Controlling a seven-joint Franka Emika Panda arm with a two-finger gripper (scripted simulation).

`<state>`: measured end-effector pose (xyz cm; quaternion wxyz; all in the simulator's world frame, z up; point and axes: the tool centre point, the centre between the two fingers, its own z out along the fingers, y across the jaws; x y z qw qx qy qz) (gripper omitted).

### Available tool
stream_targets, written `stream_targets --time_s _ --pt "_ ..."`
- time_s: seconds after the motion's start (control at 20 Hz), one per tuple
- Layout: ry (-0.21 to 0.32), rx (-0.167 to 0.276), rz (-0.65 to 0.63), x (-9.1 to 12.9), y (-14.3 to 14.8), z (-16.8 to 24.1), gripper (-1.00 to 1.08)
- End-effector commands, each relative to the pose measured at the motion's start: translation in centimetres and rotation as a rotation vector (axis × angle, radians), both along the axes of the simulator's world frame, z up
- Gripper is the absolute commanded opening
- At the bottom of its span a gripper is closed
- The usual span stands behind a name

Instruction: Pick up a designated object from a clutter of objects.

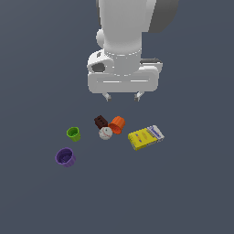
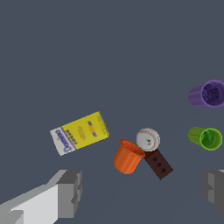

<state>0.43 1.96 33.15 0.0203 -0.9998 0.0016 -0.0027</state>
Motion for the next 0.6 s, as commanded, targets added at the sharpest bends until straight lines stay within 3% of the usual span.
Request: stream_targets --time_s 0.0,0.55 --pt "0.000 0.000 0.000 0.00 0.00 0.00 0.28" --pt "0.002 -0.001 0.013 0.26 -0.22 -0.38 0.28"
